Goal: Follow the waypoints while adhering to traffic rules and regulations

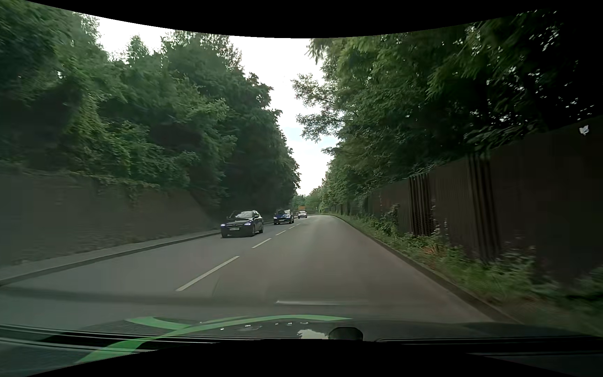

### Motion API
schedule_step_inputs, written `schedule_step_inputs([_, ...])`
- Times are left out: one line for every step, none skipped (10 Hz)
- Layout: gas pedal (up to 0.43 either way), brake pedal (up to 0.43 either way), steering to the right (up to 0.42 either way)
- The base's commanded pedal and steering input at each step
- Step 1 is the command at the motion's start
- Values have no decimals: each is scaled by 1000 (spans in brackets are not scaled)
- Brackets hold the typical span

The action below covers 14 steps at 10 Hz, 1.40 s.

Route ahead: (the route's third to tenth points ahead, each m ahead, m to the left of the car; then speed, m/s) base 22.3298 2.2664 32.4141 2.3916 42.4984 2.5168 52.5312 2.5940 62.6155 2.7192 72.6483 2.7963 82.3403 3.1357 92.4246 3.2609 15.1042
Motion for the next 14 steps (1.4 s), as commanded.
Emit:
schedule_step_inputs([209,0,6])
schedule_step_inputs([209,0,6])
schedule_step_inputs([209,0,6])
schedule_step_inputs([209,0,6])
schedule_step_inputs([209,0,6])
schedule_step_inputs([209,0,5])
schedule_step_inputs([209,0,5])
schedule_step_inputs([209,0,5])
schedule_step_inputs([209,0,5])
schedule_step_inputs([209,0,5])
schedule_step_inputs([197,0,4])
schedule_step_inputs([157,0,4])
schedule_step_inputs([157,0,4])
schedule_step_inputs([157,0,4])
